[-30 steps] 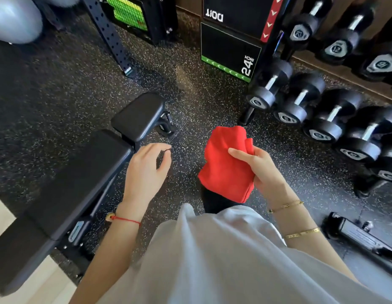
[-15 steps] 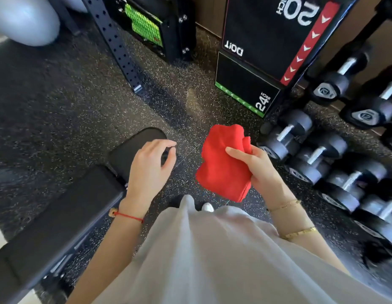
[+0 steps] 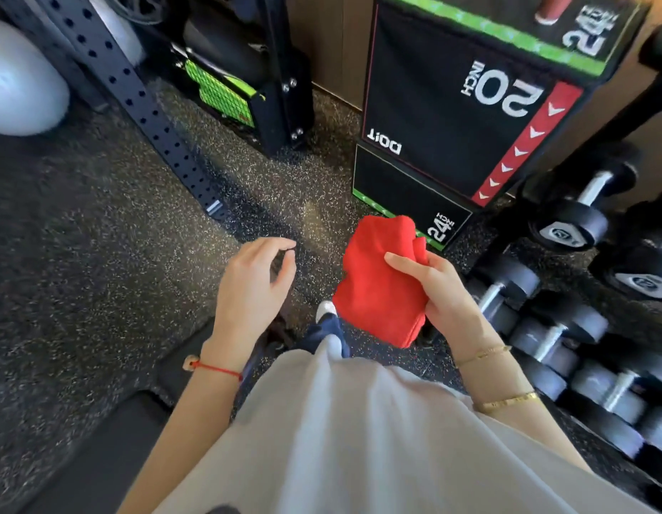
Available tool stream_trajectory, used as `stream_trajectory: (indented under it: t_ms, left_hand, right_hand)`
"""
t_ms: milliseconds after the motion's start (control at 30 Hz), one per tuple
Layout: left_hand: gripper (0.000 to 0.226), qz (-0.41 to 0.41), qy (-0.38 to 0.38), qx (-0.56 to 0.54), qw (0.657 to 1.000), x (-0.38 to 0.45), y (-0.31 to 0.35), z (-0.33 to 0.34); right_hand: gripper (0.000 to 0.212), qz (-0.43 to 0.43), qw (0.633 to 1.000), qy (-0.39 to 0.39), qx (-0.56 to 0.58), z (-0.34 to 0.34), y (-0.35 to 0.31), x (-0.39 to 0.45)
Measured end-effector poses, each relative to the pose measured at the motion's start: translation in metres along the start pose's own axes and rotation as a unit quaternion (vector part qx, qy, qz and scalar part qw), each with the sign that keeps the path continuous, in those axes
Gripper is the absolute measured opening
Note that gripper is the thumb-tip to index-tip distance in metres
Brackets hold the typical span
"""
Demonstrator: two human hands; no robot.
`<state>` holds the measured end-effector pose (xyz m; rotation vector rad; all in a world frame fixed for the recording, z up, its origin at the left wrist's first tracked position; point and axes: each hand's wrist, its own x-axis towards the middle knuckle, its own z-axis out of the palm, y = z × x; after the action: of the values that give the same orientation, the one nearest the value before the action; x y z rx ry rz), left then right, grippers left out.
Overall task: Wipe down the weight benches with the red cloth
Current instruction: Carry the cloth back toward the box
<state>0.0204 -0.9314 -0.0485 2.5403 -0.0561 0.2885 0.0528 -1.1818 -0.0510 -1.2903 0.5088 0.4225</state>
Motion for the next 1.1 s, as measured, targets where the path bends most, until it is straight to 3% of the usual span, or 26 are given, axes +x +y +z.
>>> stream_trajectory:
  t_ms: [467, 733, 1100]
  left_hand:
    - [0.021, 0.098, -0.051, -0.008, 0.994, 0.290, -0.031, 0.037]
    - [0.021, 0.128, -0.072, -0.025, 0.989, 0.437, -0.021, 0.095]
    - [0.021, 0.175, -0.092, -0.047, 0.979, 0.641, 0.044, 0.176]
  right_hand:
    - [0.041, -0.014, 0.997, 0.071, 0.038, 0.041, -0.146, 0.200]
    - [0.041, -0.032, 0.991, 0.114, 0.068, 0.019, -0.225, 0.315]
    - [0.039, -0.059, 0.981, 0.160, 0.088, -0.034, -0.386, 0.485]
